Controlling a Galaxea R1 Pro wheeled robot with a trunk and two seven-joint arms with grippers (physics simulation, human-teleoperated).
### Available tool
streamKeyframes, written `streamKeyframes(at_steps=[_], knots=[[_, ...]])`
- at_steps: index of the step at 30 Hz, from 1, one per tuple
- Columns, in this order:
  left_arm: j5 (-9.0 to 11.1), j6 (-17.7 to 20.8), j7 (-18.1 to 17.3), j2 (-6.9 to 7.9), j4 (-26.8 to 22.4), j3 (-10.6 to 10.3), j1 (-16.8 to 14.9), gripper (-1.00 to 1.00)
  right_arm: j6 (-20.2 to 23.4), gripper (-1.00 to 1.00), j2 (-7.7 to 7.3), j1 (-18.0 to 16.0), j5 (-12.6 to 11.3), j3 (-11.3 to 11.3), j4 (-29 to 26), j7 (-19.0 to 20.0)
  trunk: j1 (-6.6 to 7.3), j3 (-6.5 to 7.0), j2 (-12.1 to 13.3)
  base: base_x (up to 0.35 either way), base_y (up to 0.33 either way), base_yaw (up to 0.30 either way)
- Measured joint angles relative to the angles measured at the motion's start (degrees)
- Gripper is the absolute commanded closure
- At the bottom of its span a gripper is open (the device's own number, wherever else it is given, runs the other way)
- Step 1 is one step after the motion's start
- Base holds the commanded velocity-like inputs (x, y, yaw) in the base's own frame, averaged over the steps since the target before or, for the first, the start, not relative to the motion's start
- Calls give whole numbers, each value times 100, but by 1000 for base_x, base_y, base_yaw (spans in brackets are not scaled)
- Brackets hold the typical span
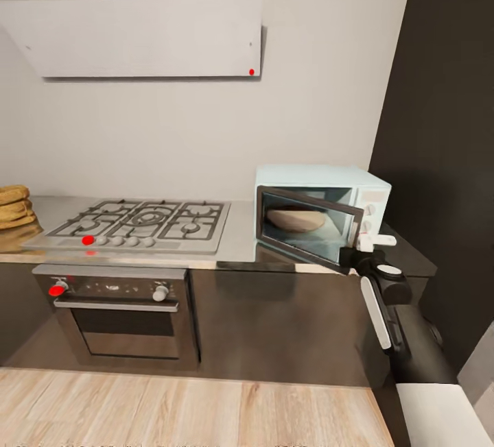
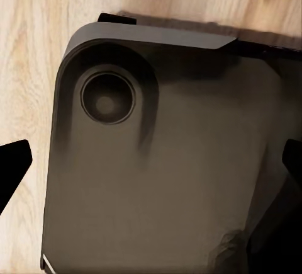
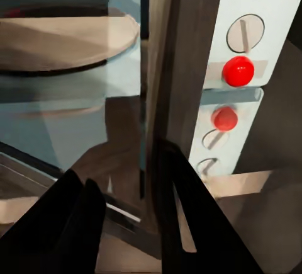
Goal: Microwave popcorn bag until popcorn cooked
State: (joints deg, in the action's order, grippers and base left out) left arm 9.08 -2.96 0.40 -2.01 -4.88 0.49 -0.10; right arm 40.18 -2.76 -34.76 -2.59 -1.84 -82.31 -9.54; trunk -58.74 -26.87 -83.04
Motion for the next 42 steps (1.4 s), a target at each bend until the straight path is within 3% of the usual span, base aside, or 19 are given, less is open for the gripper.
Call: streamKeyframes(at_steps=[4,5,7,14,21,24,27,29,34,42], knots=[[0,0,0,8,0,-2,0,-100,0,100,-1,0,6,27,0,-8,1,0,0,-13,0,0],[0,0,0,8,0,-1,0,-100,0,-100,-1,0,6,28,0,-9,1,0,0,-2,0,0],[0,1,0,9,-3,0,2,-100,43,-100,-3,-1,196,-3,2,-78,1,-1,-1,0,0,0],[0,2,0,9,-4,-2,0,-100,109,-100,-10,-1,171,50,0,-8,1,0,-1,0,0,0],[0,1,0,9,-3,-6,2,-100,122,-100,-41,17,133,25,204,309,1,-1,0,0,0,0],[0,2,0,9,-4,-6,1,-100,116,-100,-289,17,133,-7,769,325,1,-1,0,0,0,0],[0,2,0,9,-4,-6,2,-100,91,-100,-675,16,109,-42,1250,329,1,-1,-1,0,0,0],[0,2,0,9,-4,-3,1,-100,63,-100,-828,16,106,-273,1509,349,1,-1,-1,0,0,0],[14,-3,0,9,-19,1,1,-100,-50,-100,-803,16,108,-514,1480,512,1,-1,-1,0,0,0],[8,1,-8,9,-13,-26,1,-100,105,-100,-800,16,91,-771,1340,366,4,0,-1,193,-8,0]])
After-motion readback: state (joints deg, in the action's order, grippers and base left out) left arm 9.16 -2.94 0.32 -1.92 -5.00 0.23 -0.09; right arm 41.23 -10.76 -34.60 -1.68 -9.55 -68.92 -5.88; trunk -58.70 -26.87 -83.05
